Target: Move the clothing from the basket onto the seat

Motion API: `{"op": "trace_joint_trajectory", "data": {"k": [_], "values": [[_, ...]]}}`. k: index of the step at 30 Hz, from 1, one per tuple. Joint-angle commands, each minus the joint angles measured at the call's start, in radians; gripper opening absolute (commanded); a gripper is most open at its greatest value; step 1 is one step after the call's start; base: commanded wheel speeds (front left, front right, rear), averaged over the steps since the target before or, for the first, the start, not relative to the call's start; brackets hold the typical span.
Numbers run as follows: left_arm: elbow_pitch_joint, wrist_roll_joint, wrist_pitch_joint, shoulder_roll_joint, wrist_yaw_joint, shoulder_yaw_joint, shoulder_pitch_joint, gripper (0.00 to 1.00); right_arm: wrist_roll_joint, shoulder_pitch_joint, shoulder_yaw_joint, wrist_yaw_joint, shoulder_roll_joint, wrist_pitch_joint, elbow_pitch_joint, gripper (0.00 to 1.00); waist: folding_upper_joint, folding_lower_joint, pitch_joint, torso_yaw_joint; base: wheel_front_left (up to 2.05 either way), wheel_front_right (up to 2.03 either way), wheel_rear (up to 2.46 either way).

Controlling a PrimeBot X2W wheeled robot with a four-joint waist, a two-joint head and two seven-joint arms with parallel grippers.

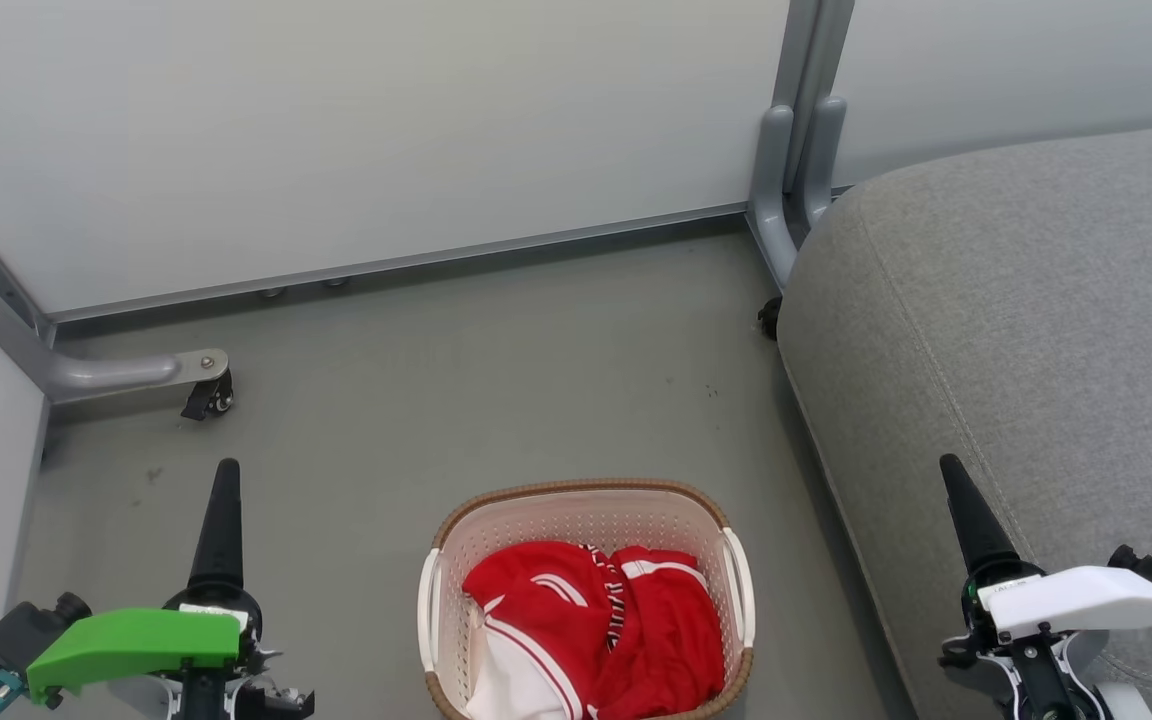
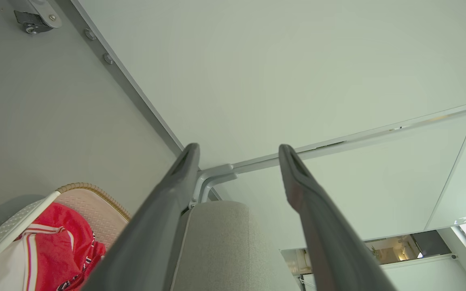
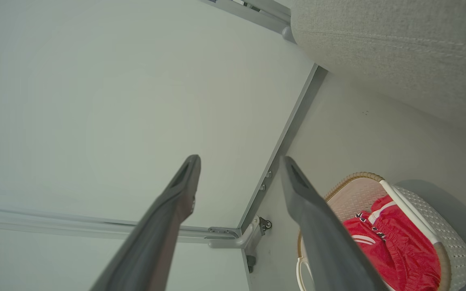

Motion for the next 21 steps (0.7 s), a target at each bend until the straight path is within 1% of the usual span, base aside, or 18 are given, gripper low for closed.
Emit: {"op": "trace_joint_trajectory", "data": {"k": [1,6,13,21], "values": [[-0.025,0.054,-0.012,0.005,-0.002,-0.009,-0.006,1.00,-0.055,-0.011,0.011,0.000,-0.008,-0.014,-0.029,1.00,0.0006,0.0000,0.000,-0.001,0.00,0.00,0.00],[-0.043,0.138,-0.032,0.006,-0.001,-0.018,0.001,1.00,-0.166,-0.008,0.042,0.000,-0.009,-0.034,-0.049,1.00,0.0007,0.0000,-0.002,-0.002,0.00,0.00,0.00],[-0.064,0.264,-0.058,0.006,0.013,-0.043,0.008,1.00,-0.296,0.001,0.071,0.000,-0.010,-0.061,-0.060,1.00,0.0009,0.0000,-0.003,-0.004,0.00,0.00,0.00],[-0.083,0.378,-0.085,0.007,0.021,-0.066,0.015,1.00,-0.401,0.009,0.082,0.000,-0.011,-0.088,-0.066,1.00,0.0011,0.0000,-0.004,-0.001,0.00,0.00,0.00]]}}
